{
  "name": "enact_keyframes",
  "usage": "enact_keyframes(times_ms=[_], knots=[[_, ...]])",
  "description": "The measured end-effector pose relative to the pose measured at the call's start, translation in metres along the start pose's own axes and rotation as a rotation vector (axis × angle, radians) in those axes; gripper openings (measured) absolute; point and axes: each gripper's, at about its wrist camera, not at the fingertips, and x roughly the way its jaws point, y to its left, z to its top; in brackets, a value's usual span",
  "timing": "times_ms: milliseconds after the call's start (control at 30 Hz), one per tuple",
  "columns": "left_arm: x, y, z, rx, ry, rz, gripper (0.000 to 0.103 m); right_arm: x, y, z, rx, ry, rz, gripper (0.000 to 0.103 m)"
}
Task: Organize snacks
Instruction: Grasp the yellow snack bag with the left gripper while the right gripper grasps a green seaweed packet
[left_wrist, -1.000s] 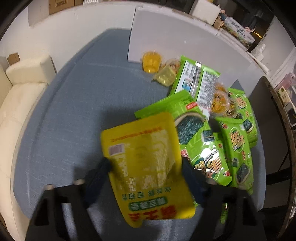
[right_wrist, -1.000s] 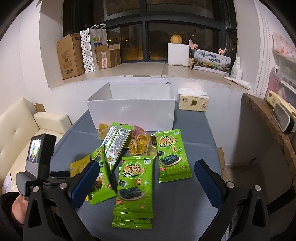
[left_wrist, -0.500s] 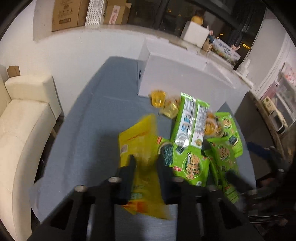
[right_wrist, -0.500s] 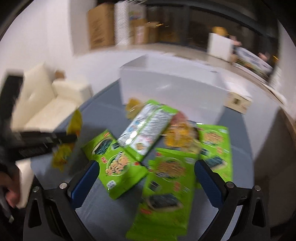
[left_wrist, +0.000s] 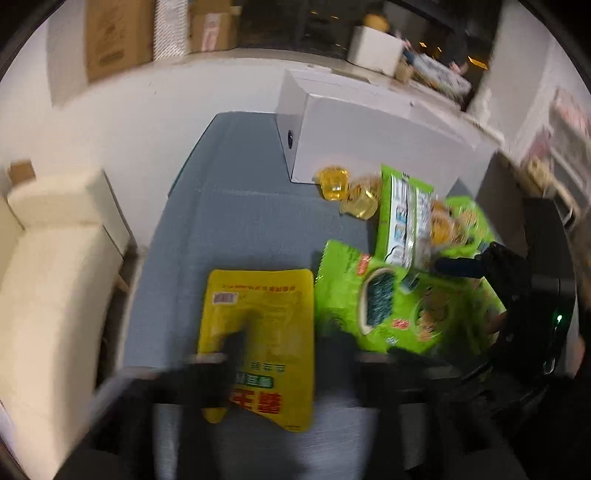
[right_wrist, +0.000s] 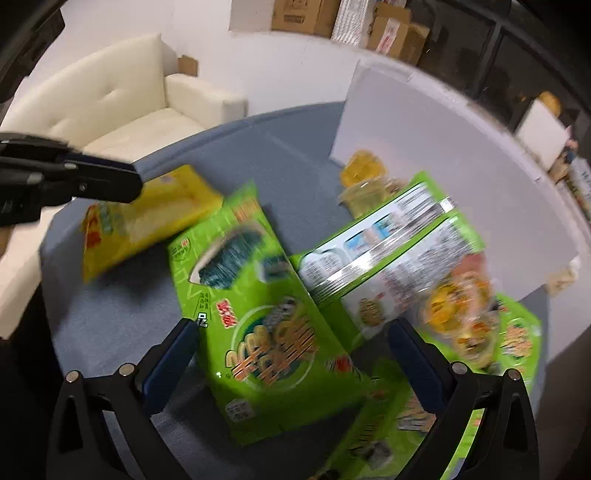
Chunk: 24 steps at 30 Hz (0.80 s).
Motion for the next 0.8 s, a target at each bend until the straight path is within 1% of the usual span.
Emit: enact_keyframes(times_ms=[33, 67, 100, 133, 200, 267, 367, 567, 667, 733, 767, 800], knots=[[0.001, 0.002, 0.0, 0.007, 0.0, 0.001, 0.102, 0.002, 0.004, -0.003, -0.021, 0.016, -0.005, 0.103], [0.002, 0.005, -0.001, 0.002, -0.002, -0.004, 0.103, -0.002, 0.005, -0.005, -0.023, -0.023, -0.007, 0.101], [0.003, 0.009, -0.001, -0.005, 0.006, -0.005, 0.103, -0.004, 0.005, -0.005, -0.017, -0.026, 0.021, 0.086], [0.006, 0.012, -0.001, -0.01, 0.012, 0.008, 0.103, -0.007, 0.004, -0.005, -0.004, -0.024, 0.03, 0.077], [0.012, 0.015, -0.002, -0.001, 0.033, 0.038, 0.103, -0.011, 0.006, -0.008, 0.003, -0.026, 0.014, 0.076], [0.017, 0.015, -0.004, 0.01, 0.051, 0.042, 0.103, -0.013, 0.009, -0.009, -0.005, -0.024, 0.021, 0.075], [0.025, 0.015, -0.008, 0.009, 0.072, 0.05, 0.103, -0.035, 0.003, -0.019, 0.023, -0.055, 0.042, 0.074], [0.041, 0.008, -0.011, 0.031, 0.102, 0.073, 0.103, -0.084, -0.017, -0.038, 0.105, -0.129, -0.018, 0.074], [0.051, 0.007, -0.011, 0.031, 0.126, 0.069, 0.103, -0.105, -0.027, -0.045, 0.167, -0.169, -0.008, 0.074], [0.054, 0.004, -0.01, 0.051, 0.121, 0.097, 0.103, -0.117, -0.029, -0.05, 0.194, -0.196, -0.001, 0.074], [0.055, 0.003, -0.01, 0.059, 0.121, 0.112, 0.101, -0.121, -0.031, -0.05, 0.209, -0.209, 0.002, 0.074], [0.054, 0.002, -0.009, 0.06, 0.115, 0.117, 0.094, -0.121, -0.032, -0.051, 0.224, -0.221, 0.002, 0.074]])
